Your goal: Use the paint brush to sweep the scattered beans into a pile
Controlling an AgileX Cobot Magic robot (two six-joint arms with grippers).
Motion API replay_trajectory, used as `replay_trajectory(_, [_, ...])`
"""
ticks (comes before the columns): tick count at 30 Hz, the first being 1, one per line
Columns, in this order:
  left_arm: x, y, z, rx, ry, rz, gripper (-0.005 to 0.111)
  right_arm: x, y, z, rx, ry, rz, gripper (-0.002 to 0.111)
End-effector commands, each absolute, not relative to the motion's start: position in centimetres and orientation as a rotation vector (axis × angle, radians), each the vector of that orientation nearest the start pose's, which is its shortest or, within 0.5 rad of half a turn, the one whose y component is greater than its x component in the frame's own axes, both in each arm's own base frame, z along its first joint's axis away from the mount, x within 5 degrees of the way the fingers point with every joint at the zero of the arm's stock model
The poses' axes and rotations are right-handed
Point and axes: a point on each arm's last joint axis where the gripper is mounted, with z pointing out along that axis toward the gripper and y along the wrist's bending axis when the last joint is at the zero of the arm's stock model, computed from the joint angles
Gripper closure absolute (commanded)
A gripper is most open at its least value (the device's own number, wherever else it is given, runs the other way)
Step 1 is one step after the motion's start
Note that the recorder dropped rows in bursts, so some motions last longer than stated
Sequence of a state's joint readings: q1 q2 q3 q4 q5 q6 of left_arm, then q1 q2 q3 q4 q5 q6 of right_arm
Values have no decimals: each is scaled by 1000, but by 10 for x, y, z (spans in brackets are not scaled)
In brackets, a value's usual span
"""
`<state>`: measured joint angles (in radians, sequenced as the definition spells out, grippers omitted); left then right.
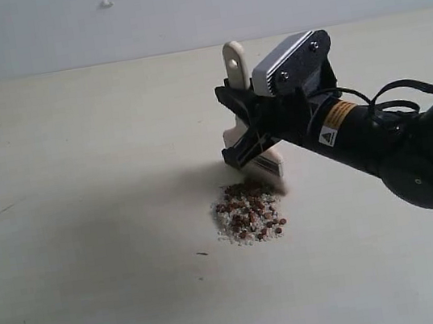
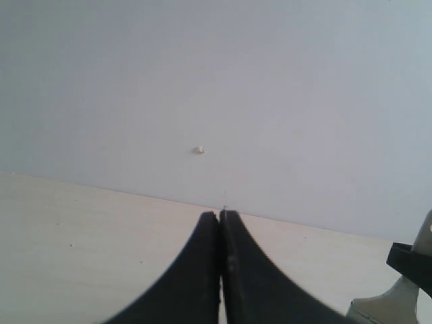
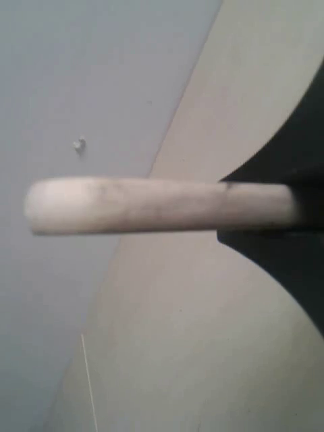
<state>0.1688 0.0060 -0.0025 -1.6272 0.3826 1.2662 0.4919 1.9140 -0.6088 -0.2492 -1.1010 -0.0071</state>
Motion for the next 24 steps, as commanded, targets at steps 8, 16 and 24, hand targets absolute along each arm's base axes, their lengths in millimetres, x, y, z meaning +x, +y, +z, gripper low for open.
replay_trajectory(8, [54,-26,215,-69,1483,-445,107,280,168,163,-650,1506,409,108])
replay_trajectory(16, [54,-26,215,-69,1483,-445,107,298,132,191,-281,1651,255,108])
replay_trajectory(24, [54,-26,215,-69,1483,-445,107,325,82,248,-344,1887,249,108])
